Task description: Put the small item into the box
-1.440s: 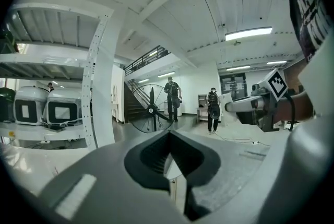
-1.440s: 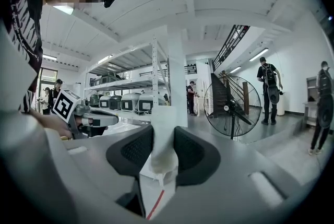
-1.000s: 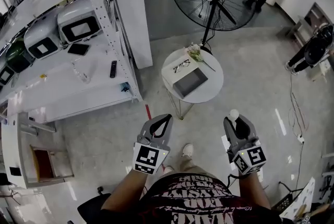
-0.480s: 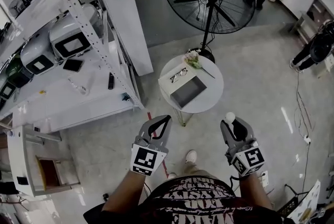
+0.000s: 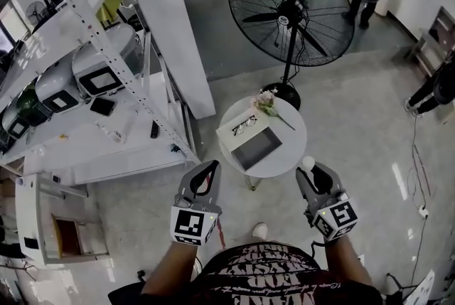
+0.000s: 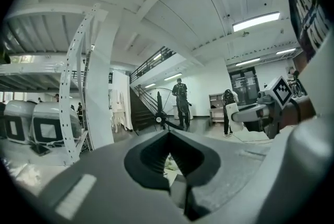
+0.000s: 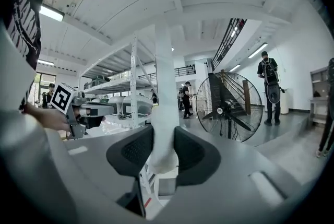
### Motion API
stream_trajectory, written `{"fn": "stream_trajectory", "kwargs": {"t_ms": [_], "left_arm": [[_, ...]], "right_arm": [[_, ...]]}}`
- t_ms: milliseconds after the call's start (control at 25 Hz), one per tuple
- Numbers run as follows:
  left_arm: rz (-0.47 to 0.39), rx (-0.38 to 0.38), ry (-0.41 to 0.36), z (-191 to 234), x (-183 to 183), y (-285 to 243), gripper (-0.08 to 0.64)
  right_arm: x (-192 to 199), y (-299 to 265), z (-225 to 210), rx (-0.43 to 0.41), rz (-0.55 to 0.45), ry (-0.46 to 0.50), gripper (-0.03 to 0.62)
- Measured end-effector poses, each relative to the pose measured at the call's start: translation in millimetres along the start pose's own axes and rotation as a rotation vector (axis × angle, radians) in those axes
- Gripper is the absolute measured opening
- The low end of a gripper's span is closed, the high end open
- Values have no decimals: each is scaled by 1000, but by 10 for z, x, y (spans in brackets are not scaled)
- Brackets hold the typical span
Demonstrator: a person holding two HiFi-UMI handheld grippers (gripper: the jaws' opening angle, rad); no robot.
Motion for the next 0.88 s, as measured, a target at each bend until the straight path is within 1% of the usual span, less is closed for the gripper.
{"fn": "stream_trajectory", "kwargs": {"t_ms": [120,200,480,640,880], "left_arm": [[-15,-39,3,6,-98,-85,3],[-2,-51,8,-14,-82,-147,3],[78,-51,30,-106,-11,-223,3],[85,-47,18,-119,0,-271,3],[94,-23,27,-1,13,-375,3]], "right_arm": [[-52,-129,-161,-39,1,7,149],[-62,-206,-255,-58,3,10,149],[-4,-331,-374,-112,33,-17,149],[54,-400,-406,-124,56,-38,149],[42,-512,-361,-132,58,-31,149]]}}
Point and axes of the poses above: the fingertips, and each gripper's own axes: y backward along the fingers, z to its left, x out of its underside, the point moved 6 cm from there along y, backward along the fingers, and after that the axes turned 12 degrees about z, right-handed, at the moved point
